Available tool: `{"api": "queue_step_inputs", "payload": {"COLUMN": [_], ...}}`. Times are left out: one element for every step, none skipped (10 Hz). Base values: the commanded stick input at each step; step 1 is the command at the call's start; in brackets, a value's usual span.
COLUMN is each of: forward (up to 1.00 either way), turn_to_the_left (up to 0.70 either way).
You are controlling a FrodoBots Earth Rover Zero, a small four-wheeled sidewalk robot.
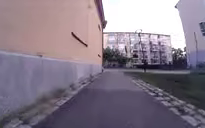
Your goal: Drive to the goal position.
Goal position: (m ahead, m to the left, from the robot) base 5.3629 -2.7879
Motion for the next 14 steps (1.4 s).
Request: {"api": "queue_step_inputs", "payload": {"forward": [0.50,0.50,0.50,0.50,0.50,0.50,0.50,0.50,0.50,0.50,0.50,0.50,0.50,0.50], "turn_to_the_left": [-0.01,-0.01,-0.01,-0.01,-0.01,-0.01,-0.01,-0.01,-0.01,-0.01,-0.01,-0.01,-0.01,-0.01]}}
